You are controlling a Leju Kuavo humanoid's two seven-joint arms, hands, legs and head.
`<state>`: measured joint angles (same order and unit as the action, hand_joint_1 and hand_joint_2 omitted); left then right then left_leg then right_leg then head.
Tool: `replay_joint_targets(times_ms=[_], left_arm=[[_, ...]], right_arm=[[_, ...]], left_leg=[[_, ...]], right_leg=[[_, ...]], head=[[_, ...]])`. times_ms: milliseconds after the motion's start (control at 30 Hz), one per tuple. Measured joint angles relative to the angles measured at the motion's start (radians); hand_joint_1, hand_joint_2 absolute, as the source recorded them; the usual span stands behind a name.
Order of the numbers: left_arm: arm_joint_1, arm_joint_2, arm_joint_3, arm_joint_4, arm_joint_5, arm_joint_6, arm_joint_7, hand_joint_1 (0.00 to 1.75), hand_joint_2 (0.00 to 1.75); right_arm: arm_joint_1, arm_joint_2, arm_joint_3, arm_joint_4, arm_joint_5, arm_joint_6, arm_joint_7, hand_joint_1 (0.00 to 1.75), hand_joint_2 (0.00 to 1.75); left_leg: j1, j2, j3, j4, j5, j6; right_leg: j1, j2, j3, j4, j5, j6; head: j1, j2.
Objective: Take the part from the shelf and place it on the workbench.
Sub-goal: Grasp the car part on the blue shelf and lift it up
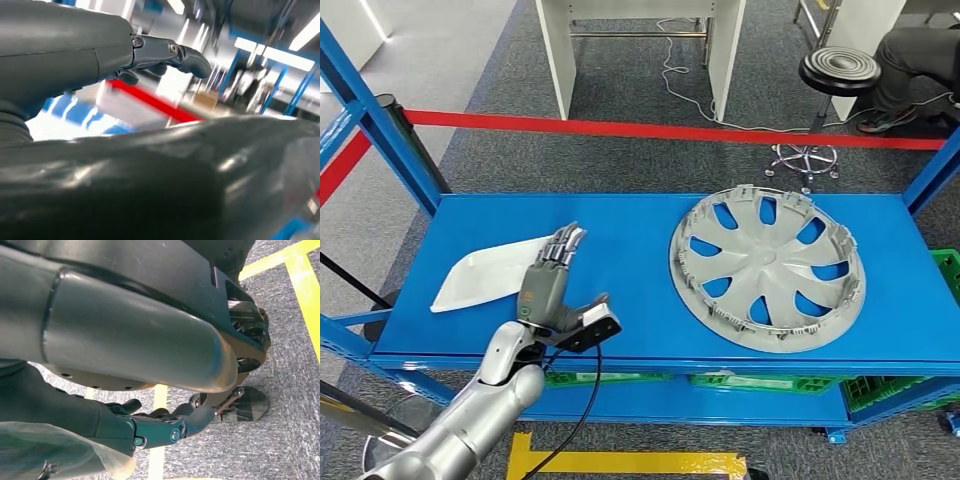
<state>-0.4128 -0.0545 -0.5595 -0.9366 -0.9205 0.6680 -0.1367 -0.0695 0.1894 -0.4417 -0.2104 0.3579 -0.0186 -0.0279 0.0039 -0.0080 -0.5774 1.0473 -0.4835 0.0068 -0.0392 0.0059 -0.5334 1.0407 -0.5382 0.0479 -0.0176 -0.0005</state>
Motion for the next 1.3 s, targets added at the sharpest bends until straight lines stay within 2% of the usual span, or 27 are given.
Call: replay_joint_targets(times_ms=[133, 267, 600, 1000, 1300], left_arm=[[0.035, -0.024, 0.06, -0.035, -0.054, 0.026, -0.036, 0.0, 0.0], [0.05, -0.031, 0.076, -0.041, -0.04, 0.003, -0.022, 0.0, 1.75], [0.073, -0.011, 0.091, -0.042, -0.182, 0.021, 0.097, 0.0, 1.75], [0.083, 0.021, 0.124, -0.025, -0.225, -0.098, 0.186, 0.0, 1.75], [0.058, 0.041, 0.126, -0.01, -0.307, -0.121, 0.253, 0.0, 1.75]], right_arm=[[0.001, -0.002, 0.0, 0.001, 0.003, -0.003, 0.0, 0.0, 0.0], [0.002, -0.004, 0.0, 0.001, 0.005, -0.013, 0.0, 0.0, 0.0], [0.005, -0.008, -0.001, 0.002, 0.024, -0.013, 0.003, 0.0, 0.0], [0.011, -0.008, -0.001, 0.003, 0.037, -0.014, 0.005, 0.0, 0.0], [0.012, -0.008, -0.001, 0.003, 0.051, -0.014, 0.009, 0.0, 0.0]], left_leg=[[0.0, 0.0, 0.0, 0.0, 0.0, 0.0], [0.0, 0.0, -0.001, 0.0, 0.0, 0.0], [0.0, 0.0, -0.001, 0.0, 0.0, 0.0], [0.0, 0.0, -0.002, 0.0, 0.0, 0.0], [0.0, 0.0, -0.001, 0.0, 0.0, 0.0]], right_leg=[[0.0, 0.0, 0.0, 0.0, 0.0, 0.0], [0.0, 0.0, 0.0, 0.0, 0.0, 0.0], [0.0, 0.0, -0.001, 0.0, 0.0, 0.0], [0.0, 0.0, -0.001, 0.0, 0.0, 0.0], [0.0, 0.001, -0.001, 0.0, 0.001, 0.0]], head=[[0.0, 0.0], [0.0, 0.0], [0.0, 0.0], [0.0, 0.0], [0.0, 0.0]])
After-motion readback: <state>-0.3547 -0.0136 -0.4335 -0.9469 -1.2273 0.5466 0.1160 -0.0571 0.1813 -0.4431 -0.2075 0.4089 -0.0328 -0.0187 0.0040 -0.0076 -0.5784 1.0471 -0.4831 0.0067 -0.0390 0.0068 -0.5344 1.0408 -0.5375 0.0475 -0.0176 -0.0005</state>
